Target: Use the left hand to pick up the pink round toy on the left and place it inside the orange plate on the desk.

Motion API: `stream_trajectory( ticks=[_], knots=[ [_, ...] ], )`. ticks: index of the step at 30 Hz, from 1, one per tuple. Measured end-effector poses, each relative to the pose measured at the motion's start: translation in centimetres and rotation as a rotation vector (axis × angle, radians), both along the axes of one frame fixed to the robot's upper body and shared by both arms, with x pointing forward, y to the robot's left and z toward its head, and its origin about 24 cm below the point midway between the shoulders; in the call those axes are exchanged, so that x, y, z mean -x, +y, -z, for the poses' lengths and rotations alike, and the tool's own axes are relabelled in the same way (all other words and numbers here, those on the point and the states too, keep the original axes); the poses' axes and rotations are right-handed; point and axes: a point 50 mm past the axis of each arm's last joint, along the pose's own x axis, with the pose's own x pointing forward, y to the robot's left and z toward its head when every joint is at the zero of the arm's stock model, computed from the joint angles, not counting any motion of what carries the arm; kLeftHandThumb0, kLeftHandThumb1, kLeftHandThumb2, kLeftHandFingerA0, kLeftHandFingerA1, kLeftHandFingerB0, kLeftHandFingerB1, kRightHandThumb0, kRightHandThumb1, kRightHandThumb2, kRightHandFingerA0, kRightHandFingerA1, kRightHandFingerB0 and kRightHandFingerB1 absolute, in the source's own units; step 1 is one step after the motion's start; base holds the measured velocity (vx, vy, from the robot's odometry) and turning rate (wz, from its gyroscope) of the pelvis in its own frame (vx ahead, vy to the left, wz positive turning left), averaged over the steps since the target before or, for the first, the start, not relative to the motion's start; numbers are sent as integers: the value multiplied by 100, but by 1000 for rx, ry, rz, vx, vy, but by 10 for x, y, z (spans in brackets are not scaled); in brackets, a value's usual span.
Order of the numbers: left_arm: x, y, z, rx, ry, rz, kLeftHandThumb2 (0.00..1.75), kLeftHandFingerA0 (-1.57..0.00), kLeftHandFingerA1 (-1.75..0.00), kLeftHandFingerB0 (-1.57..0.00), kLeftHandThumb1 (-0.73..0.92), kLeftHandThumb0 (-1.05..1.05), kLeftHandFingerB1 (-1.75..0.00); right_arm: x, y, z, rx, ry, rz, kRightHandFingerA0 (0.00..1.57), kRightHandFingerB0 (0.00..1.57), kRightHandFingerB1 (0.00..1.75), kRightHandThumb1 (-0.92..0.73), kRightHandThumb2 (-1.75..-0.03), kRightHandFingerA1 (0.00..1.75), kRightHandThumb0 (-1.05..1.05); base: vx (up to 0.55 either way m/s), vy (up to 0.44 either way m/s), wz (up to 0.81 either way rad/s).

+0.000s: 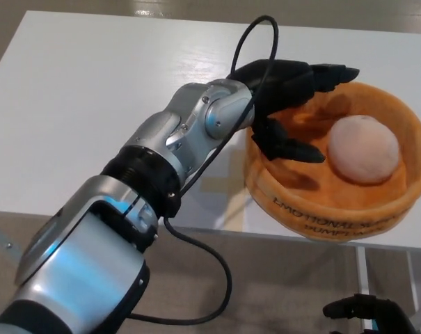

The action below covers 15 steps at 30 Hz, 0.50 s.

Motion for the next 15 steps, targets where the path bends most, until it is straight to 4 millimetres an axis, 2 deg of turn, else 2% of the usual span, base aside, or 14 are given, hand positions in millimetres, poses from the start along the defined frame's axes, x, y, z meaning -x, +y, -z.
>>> stream_trajectory(
  ticks=[4,11,14,15],
  knots=[
    [0,-1,-2,-3,-1,1,94,0,0,0,50,-91,-5,0,0,0,-2,0,0,83,71,82,-45,-84,94,-20,0,0,0],
    [3,1,-27,40,-55,29,94,0,0,0,52,-92,-7,0,0,0,-3,0,-1,81,71,82,-45,-83,94,-20,0,0,0],
    [7,10,-53,89,-135,53,89,0,0,0,50,-87,-7,-1,0,0,-6,-1,0,83,71,82,-44,-82,94,-20,0,0,0],
    [10,14,-62,117,-166,63,85,0,-7,-4,44,-76,-17,-1,0,-1,-6,-2,0,80,70,81,-44,-82,92,-21,0,0,0]
  ],
)
